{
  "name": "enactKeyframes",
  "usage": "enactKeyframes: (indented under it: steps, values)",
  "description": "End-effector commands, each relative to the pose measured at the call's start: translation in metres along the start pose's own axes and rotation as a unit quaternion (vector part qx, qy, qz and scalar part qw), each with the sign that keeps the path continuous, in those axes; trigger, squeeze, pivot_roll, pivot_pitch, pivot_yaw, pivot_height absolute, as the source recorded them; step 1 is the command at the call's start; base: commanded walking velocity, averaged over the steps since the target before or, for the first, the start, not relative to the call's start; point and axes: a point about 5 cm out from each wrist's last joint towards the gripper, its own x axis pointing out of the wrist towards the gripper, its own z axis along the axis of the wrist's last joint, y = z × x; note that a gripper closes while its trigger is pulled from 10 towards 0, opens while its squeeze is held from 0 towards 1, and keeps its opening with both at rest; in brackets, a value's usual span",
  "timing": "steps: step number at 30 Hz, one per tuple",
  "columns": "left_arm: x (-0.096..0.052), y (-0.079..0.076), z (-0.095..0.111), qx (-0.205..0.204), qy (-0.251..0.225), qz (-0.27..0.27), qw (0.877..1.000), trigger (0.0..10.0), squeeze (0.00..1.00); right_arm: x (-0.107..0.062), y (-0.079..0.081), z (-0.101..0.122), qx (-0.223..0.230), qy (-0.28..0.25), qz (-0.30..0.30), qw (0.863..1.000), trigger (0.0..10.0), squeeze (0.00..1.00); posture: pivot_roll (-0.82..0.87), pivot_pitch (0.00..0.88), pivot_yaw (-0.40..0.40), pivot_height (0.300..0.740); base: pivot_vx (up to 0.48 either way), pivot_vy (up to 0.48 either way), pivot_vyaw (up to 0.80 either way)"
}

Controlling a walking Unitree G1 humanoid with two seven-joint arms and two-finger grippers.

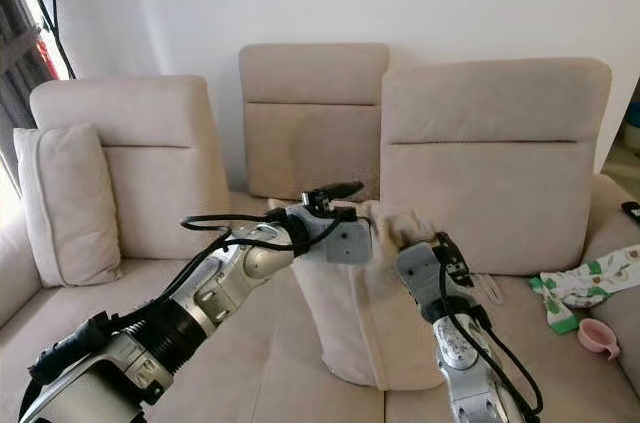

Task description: Move the pillow to the sofa from floor

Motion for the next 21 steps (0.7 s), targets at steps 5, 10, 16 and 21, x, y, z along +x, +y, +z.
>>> enactKeyframes:
  steps: [5, 10, 16, 21]
  values:
    - [-0.004, 0.011, -0.007, -0.009, 0.007, 0.038, 0.999, 10.0, 0.00, 0.001, -0.004, -0.019, -0.017, 0.062, -0.018, 0.998, 10.0, 0.00, 0.04, 0.000, 0.096, 0.740, 0.000, 0.000, 0.00]
    - [-0.006, 0.018, -0.003, -0.014, -0.008, 0.063, 0.998, 10.0, 0.00, 0.003, -0.022, -0.026, -0.029, 0.082, -0.076, 0.993, 10.0, 0.00, 0.04, 0.000, 0.092, 0.740, 0.000, 0.000, 0.00]
    - [-0.008, 0.029, 0.004, -0.019, -0.033, 0.108, 0.993, 10.0, 0.00, 0.005, -0.044, -0.029, -0.023, 0.094, -0.133, 0.986, 10.0, 0.00, 0.04, 0.000, 0.090, 0.740, 0.000, 0.000, 0.00]
    - [-0.008, 0.032, 0.003, -0.017, -0.033, 0.120, 0.992, 10.0, 0.00, 0.011, -0.047, -0.030, -0.033, 0.100, -0.128, 0.986, 10.0, 0.00, 0.04, 0.000, 0.088, 0.740, 0.000, 0.000, 0.00]
